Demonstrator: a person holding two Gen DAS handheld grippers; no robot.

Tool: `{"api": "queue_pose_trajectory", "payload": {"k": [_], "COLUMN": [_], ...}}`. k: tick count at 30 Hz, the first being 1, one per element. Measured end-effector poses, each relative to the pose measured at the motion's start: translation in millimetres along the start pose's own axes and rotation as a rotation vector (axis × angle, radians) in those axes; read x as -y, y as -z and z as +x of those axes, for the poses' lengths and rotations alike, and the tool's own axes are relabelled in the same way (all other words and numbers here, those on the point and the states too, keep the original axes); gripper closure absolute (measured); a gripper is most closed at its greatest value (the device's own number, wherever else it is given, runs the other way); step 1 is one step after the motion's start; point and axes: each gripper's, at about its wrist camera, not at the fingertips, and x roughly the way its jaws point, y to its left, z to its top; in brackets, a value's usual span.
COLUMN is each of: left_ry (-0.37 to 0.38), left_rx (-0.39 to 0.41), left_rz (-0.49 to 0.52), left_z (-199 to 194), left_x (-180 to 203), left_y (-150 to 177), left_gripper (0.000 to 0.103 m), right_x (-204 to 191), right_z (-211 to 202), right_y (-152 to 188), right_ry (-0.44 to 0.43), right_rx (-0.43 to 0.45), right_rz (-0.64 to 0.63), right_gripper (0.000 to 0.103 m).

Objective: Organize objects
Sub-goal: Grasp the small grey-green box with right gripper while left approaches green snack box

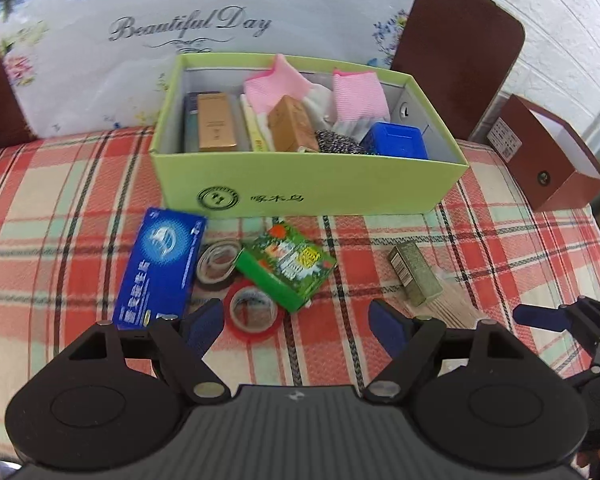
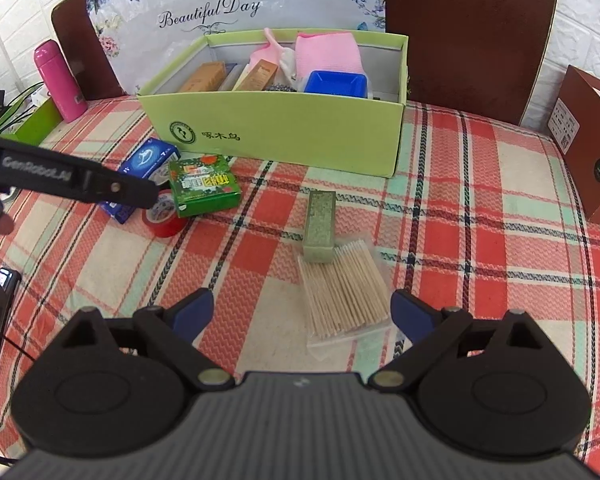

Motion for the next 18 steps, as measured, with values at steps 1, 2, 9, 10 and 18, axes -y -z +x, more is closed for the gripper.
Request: {"api": "queue_pose_trajectory", "payload": {"k": [1,2,9,10,18], "left_ry": [-0.003,-0.006,-0.019,-0.019,-0.014], "left_rx": [-0.005,-0.010,-0.067,-0.076,-0.113], "left_rz": [0.027,0.055,0.169,0.180,0.200], "left_z": [5,10,45,50,77], "left_x": [2,4,9,9,5], "left_y": [-3,-6,-25,-27,-36], "left_gripper": [0.021,0.021,0.021,0.021,0.021], "right_x": [1,2,6,7,9], "right_z": [1,3,17,19,48], "right_y": [-1,-2,-14,-17,-39], "right_ry": [0.000,0.000,-0.007,-0.008,-0.004], "right_rx": [-0.002,-0.004,-0.018,-0.020,-0.045], "right_rz": [0.005,0.010,0.035,0.036,0.020], "right_gripper": [0.006,0.006,0.006,0.006,0.011]}}
